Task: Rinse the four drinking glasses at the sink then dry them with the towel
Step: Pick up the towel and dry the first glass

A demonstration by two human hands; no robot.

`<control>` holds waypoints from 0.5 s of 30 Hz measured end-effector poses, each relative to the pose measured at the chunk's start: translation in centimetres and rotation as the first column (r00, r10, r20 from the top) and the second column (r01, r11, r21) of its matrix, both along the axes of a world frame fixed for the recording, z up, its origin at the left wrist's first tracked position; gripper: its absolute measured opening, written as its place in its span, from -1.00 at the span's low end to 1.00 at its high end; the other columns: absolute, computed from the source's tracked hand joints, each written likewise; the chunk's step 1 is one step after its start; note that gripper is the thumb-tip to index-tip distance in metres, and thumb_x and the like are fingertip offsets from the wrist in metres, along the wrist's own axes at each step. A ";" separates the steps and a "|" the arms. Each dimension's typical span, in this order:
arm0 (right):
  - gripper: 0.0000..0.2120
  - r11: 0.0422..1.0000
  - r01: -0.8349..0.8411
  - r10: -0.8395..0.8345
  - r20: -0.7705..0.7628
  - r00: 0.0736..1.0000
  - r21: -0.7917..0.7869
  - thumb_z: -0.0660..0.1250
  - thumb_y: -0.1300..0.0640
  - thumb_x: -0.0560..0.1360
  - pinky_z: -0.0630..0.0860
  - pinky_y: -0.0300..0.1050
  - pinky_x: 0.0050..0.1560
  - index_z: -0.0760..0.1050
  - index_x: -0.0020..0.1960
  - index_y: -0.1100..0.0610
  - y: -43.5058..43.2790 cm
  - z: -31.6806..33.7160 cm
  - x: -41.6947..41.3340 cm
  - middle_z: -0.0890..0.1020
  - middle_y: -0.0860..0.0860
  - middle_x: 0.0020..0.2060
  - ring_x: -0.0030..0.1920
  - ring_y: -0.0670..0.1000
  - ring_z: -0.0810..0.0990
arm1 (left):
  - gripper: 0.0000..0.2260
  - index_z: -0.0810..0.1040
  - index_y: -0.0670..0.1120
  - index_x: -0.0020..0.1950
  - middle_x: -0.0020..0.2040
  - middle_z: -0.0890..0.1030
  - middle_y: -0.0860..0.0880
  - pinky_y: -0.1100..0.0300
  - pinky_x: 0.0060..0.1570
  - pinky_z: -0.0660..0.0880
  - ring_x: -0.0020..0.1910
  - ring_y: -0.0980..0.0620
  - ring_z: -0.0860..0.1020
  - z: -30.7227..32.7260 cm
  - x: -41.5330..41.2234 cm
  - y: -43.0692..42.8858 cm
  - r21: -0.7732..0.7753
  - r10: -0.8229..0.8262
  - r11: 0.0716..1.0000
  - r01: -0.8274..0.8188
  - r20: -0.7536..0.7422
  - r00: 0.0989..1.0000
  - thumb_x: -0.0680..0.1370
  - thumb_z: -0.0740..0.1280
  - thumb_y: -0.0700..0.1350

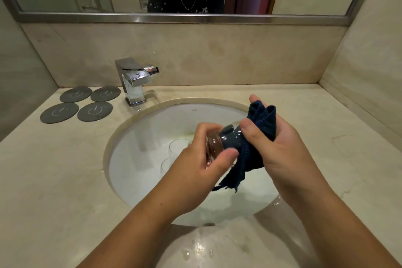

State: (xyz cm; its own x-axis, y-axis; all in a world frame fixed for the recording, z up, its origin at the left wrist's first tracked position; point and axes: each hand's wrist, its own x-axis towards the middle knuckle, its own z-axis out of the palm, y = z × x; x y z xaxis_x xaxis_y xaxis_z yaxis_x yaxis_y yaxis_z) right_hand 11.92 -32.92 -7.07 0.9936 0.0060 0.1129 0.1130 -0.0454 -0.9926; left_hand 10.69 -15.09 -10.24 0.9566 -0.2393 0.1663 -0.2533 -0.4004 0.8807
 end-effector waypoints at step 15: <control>-0.53 0.999 0.030 -0.035 0.117 0.993 0.041 0.49 -0.10 0.55 0.64 -0.04 0.19 0.50 0.43 -0.22 0.2 -0.4 -0.5 0.75 -0.05 0.16 0.11 0.00 0.75 | -0.63 0.45 0.19 0.10 -0.18 0.61 0.21 0.17 -0.12 0.47 -0.23 0.24 0.55 0.6 0.0 -0.9 -0.167 0.034 0.984 -0.055 -0.125 0.992 0.48 0.18 0.40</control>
